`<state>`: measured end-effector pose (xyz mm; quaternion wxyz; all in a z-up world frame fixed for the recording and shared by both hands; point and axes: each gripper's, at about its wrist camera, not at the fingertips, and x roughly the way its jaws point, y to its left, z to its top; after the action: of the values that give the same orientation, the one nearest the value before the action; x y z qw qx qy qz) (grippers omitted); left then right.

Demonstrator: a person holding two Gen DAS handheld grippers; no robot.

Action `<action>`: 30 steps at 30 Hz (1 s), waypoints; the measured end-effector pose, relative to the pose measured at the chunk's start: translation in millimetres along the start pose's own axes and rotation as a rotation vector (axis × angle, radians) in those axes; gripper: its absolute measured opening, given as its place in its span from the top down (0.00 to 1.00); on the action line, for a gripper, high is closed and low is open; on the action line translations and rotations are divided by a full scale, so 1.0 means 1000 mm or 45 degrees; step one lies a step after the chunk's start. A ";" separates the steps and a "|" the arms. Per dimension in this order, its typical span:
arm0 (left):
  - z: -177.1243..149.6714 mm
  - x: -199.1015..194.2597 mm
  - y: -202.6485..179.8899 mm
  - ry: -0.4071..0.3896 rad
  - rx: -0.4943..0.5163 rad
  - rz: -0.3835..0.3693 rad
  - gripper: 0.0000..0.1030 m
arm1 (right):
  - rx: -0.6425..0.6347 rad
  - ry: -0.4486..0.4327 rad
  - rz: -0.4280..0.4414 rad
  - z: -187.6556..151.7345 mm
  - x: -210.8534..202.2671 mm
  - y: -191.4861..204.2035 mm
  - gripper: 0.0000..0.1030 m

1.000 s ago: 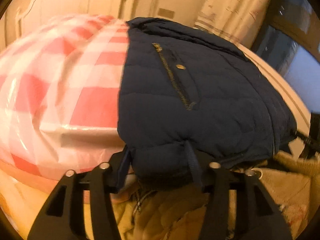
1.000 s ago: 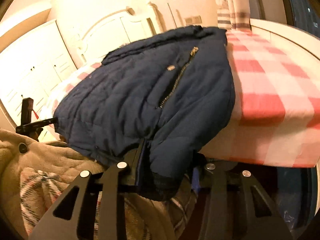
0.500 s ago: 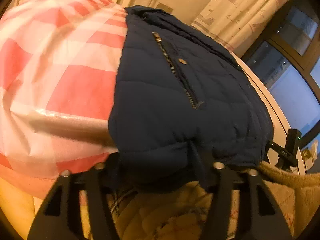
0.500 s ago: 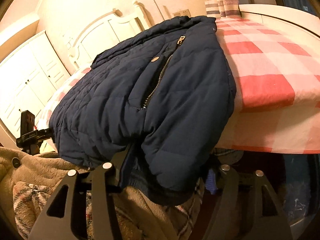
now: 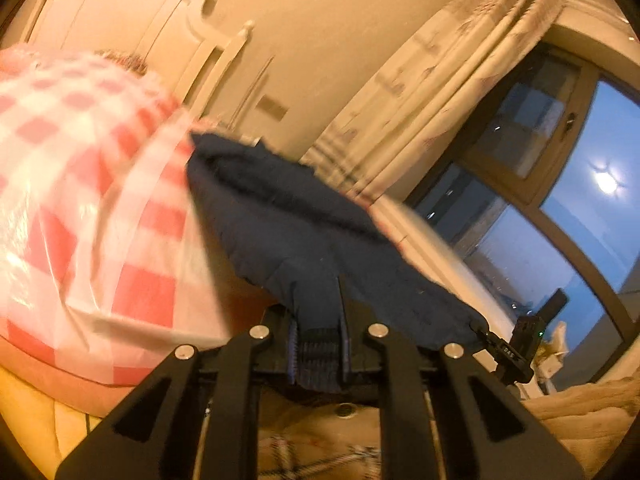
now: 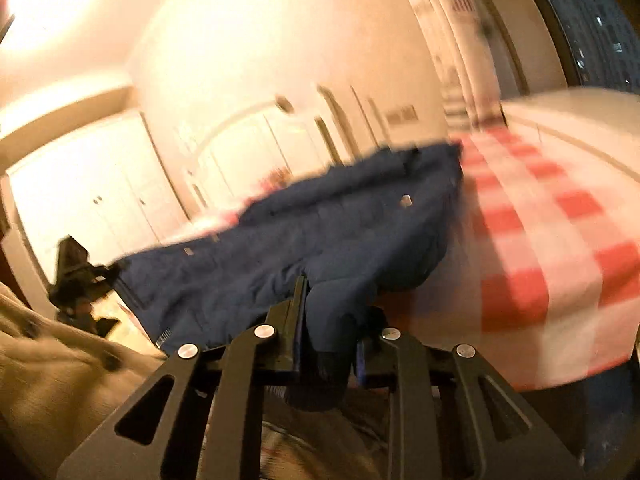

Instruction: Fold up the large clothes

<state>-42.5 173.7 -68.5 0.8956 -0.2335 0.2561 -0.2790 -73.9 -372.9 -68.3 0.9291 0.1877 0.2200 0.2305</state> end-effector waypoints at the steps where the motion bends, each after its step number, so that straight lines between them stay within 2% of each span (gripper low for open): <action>1: 0.002 -0.010 -0.003 -0.026 -0.005 -0.025 0.86 | -0.005 -0.034 0.030 0.006 -0.011 0.006 0.79; 6: 0.024 -0.069 -0.022 -0.232 -0.014 -0.198 0.86 | -0.103 -0.227 0.135 0.041 -0.065 0.043 0.79; 8: 0.044 -0.076 -0.027 -0.287 -0.012 -0.262 0.85 | -0.148 -0.302 0.159 0.064 -0.076 0.054 0.79; 10: 0.069 -0.070 -0.030 -0.306 -0.008 -0.270 0.83 | -0.162 -0.320 0.176 0.088 -0.071 0.057 0.79; 12: 0.099 -0.052 -0.032 -0.300 -0.011 -0.218 0.82 | -0.196 -0.303 0.145 0.121 -0.049 0.062 0.79; 14: 0.133 -0.015 -0.026 -0.275 -0.011 -0.114 0.80 | -0.198 -0.239 0.078 0.156 -0.011 0.061 0.78; 16: 0.159 0.019 -0.011 -0.243 -0.062 -0.025 0.76 | -0.131 -0.162 0.021 0.183 0.033 0.046 0.78; 18: 0.187 0.069 0.013 -0.169 -0.094 0.091 0.69 | -0.032 -0.068 -0.036 0.201 0.081 0.026 0.77; 20: 0.206 0.124 0.049 -0.064 -0.166 0.183 0.55 | 0.112 0.084 -0.077 0.211 0.142 -0.010 0.72; 21: 0.211 0.140 0.064 -0.037 -0.201 0.215 0.38 | 0.173 0.135 -0.082 0.208 0.159 -0.024 0.69; 22: 0.214 0.157 0.084 -0.037 -0.248 0.290 0.31 | 0.277 0.191 -0.068 0.206 0.182 -0.047 0.54; 23: 0.217 0.168 0.101 -0.043 -0.282 0.345 0.31 | 0.384 0.208 -0.059 0.201 0.198 -0.069 0.29; 24: 0.218 0.176 0.114 -0.026 -0.303 0.363 0.31 | 0.447 0.197 -0.061 0.197 0.203 -0.082 0.18; 25: 0.219 0.182 0.127 -0.002 -0.324 0.371 0.31 | 0.513 0.161 -0.059 0.192 0.207 -0.099 0.12; 27: 0.217 0.186 0.146 0.030 -0.349 0.380 0.30 | 0.574 0.128 -0.092 0.184 0.208 -0.118 0.12; 30: 0.207 0.192 0.159 0.094 -0.245 0.407 0.19 | 0.532 0.163 -0.166 0.177 0.210 -0.132 0.12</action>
<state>276.8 229.0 -63.1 0.8921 -0.2640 0.3480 -0.1159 227.0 -418.0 -48.4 0.8672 0.3463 0.3332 0.1308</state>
